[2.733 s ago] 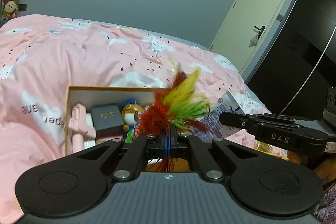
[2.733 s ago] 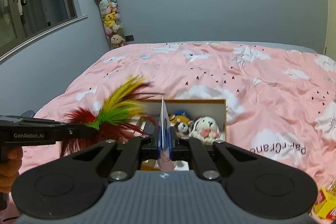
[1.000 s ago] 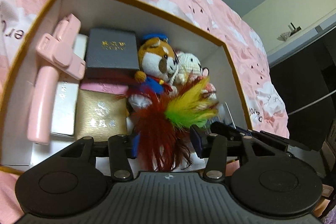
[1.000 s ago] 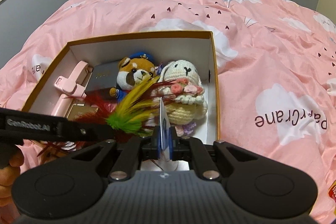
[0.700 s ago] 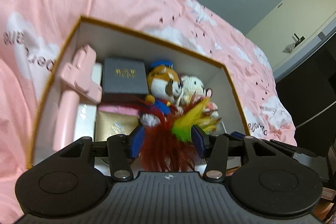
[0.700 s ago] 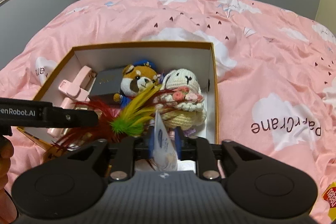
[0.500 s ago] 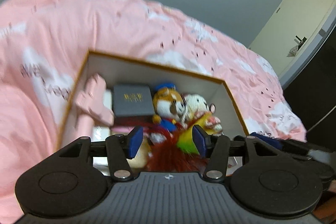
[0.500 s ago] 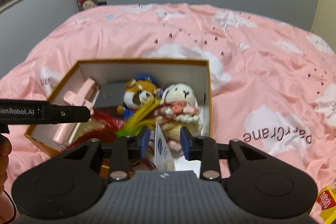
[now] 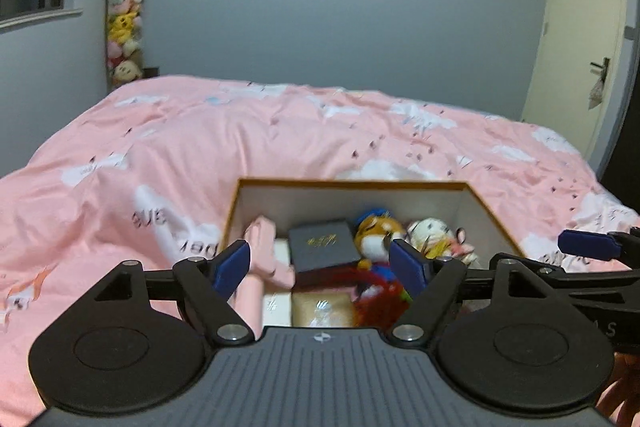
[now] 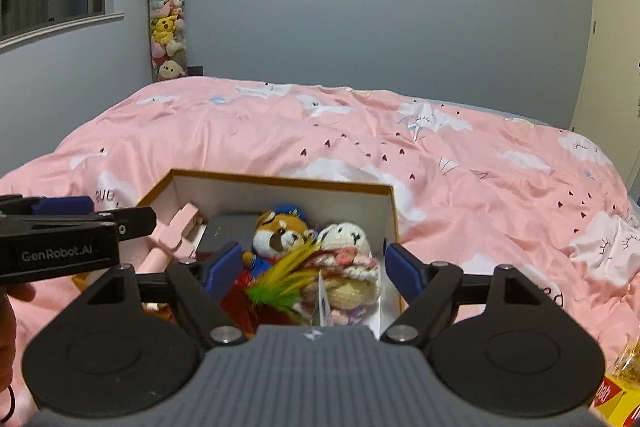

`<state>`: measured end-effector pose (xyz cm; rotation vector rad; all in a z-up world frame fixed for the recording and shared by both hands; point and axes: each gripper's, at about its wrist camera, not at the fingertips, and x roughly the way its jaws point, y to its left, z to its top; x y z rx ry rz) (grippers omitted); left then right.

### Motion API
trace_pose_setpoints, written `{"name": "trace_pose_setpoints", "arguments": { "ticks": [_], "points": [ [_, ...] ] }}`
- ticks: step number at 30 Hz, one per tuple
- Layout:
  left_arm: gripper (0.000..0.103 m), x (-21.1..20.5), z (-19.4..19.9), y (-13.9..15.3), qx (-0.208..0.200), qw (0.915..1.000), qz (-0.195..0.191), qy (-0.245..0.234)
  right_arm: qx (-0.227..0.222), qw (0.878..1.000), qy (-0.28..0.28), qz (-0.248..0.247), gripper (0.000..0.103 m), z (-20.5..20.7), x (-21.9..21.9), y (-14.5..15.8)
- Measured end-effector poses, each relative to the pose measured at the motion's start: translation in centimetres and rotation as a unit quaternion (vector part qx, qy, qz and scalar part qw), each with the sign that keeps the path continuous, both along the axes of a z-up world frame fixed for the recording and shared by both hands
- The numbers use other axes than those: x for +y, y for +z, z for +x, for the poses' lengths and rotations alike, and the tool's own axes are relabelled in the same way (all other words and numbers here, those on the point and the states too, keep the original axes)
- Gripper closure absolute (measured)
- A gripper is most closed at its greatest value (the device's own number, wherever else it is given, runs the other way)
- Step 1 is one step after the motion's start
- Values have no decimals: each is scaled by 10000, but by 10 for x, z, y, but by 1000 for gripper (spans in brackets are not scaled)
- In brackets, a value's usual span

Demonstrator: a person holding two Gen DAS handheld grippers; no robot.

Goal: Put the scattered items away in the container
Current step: 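Open both tools to release the feather toy and lotion tube in the box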

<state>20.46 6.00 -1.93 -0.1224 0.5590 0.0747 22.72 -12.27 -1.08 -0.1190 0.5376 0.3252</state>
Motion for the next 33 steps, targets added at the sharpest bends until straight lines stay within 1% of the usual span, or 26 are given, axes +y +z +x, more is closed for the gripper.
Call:
{"name": "trace_pose_setpoints", "arguments": {
  "ticks": [4, 7, 12, 14, 19, 25, 33],
  "points": [
    [13, 5, 3, -14, 346, 9992, -180, 104, 269, 9995, 76, 146, 21, 1, 1, -13],
    [13, 7, 6, -24, 574, 9979, -233, 173, 437, 9988, -14, 240, 20, 3, 2, -21],
    [13, 5, 6, -36, 695, 9973, -180, 176, 592, 9980, -131, 172, 19, 3, 3, -35],
    [13, 4, 6, -40, 710, 9972, -159, 170, 598, 9980, -172, 141, 18, 2, 3, -39],
    [13, -3, 6, -45, 656, 9977, 114, 137, 561, 9982, -198, 14, 17, 3, 5, -45],
    [13, -5, 8, -50, 639, 9976, 171, 196, 454, 9988, -137, -99, 12, -1, 10, -51],
    [12, -5, 9, -56, 610, 9976, 237, 242, 487, 9987, -168, -19, 8, 4, 11, -54]
  ]
}}
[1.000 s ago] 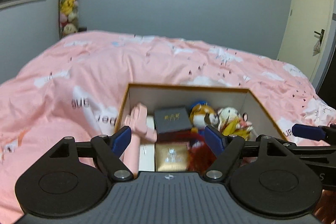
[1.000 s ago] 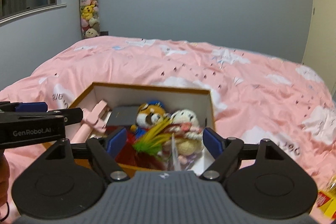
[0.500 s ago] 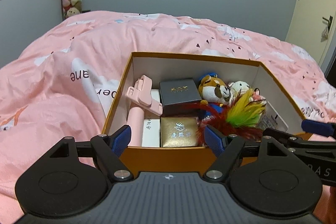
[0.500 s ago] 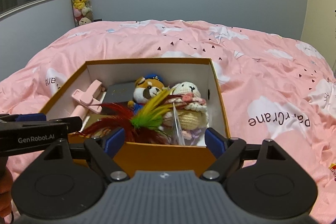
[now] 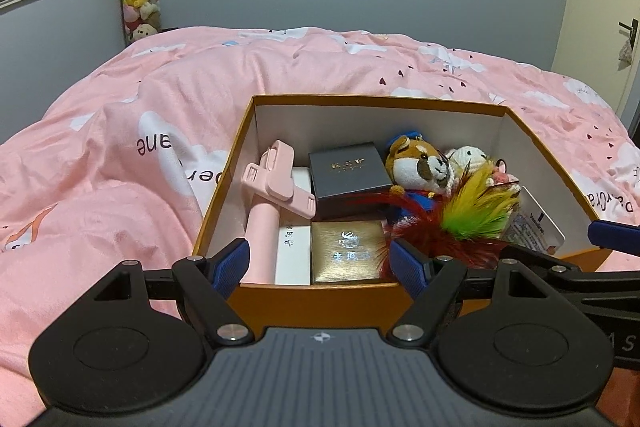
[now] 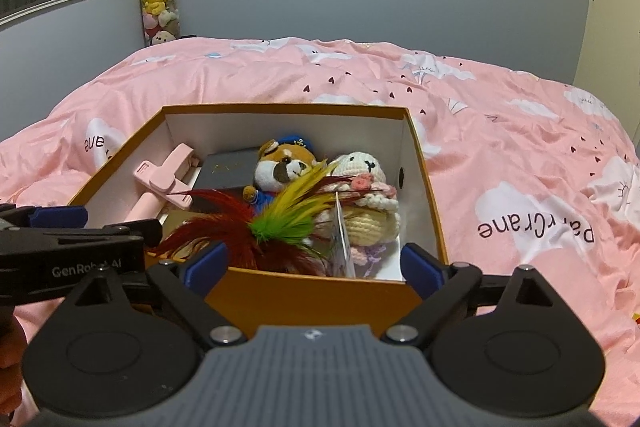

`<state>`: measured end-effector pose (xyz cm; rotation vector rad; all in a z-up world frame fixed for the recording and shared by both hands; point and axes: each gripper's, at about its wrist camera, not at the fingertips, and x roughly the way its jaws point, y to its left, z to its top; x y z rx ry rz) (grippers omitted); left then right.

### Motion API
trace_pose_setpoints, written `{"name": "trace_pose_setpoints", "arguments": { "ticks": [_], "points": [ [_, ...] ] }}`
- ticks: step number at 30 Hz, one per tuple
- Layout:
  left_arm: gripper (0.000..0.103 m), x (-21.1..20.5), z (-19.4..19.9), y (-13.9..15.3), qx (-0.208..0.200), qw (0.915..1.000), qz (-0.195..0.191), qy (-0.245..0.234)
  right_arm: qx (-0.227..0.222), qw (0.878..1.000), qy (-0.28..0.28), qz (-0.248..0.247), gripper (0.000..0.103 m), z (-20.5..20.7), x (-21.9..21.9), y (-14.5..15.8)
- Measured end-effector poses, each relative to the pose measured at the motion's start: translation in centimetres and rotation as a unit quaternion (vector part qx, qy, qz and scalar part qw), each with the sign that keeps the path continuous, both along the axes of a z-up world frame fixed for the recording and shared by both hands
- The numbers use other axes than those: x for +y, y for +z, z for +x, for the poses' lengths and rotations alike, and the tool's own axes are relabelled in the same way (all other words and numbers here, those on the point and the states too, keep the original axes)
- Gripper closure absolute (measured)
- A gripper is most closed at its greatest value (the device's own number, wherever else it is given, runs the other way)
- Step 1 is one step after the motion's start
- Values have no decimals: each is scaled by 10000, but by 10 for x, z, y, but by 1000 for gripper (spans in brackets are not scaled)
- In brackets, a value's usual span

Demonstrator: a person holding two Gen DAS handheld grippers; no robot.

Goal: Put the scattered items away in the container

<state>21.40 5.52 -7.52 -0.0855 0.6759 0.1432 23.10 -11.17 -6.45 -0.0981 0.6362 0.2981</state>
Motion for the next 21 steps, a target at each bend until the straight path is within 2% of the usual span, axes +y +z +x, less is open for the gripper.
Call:
{"name": "trace_pose_setpoints", "arguments": {
  "ticks": [21],
  "points": [
    [12, 1, 1, -2, 47, 10000, -18, 22, 35, 10000, -28, 69, 5, 2, 1, -2]
  ]
}}
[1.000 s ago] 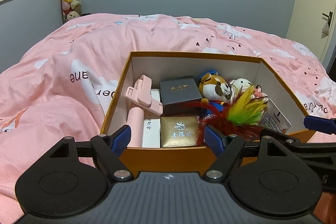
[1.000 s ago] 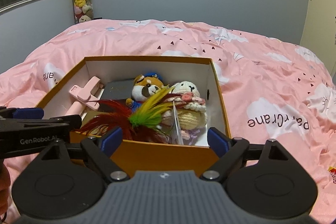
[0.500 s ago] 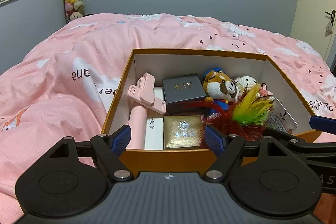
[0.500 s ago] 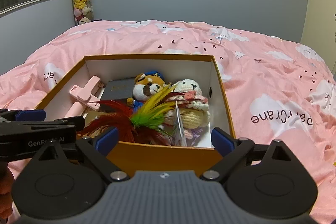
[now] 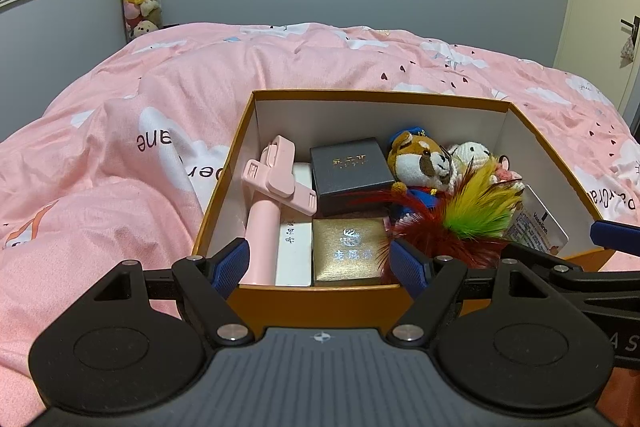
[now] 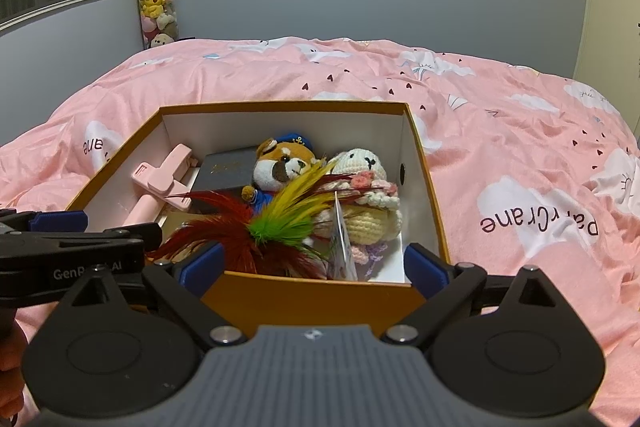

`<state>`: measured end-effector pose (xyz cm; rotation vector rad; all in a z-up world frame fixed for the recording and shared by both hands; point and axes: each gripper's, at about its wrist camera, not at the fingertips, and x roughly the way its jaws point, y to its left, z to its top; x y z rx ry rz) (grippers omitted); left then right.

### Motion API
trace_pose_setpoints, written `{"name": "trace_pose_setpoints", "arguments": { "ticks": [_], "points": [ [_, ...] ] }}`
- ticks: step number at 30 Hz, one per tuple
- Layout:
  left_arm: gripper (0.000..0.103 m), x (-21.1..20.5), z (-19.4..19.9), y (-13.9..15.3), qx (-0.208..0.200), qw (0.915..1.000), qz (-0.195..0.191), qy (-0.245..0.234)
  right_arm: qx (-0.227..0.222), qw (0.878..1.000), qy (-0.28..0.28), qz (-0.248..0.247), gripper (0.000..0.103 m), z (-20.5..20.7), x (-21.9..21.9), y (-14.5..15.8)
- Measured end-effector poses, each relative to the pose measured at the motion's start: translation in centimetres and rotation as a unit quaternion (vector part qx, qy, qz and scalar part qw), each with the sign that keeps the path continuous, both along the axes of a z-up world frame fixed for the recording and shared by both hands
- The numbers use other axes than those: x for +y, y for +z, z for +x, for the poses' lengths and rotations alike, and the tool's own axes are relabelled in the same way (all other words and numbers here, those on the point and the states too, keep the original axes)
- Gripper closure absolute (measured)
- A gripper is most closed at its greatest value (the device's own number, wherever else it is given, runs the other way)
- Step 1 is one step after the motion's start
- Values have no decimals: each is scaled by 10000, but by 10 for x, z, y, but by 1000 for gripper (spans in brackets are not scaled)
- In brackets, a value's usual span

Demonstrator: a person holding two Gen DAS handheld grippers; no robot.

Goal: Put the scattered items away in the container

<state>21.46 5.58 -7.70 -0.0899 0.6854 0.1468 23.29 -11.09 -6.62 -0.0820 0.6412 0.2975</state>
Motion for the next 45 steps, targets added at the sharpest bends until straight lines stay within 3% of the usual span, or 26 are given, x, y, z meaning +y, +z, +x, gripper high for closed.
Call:
{"name": "trace_pose_setpoints", "arguments": {
  "ticks": [45],
  "points": [
    [12, 0, 1, 0, 34, 10000, -9, -7, -1, 10000, -8, 24, 5, 1, -3, -4]
  ]
}}
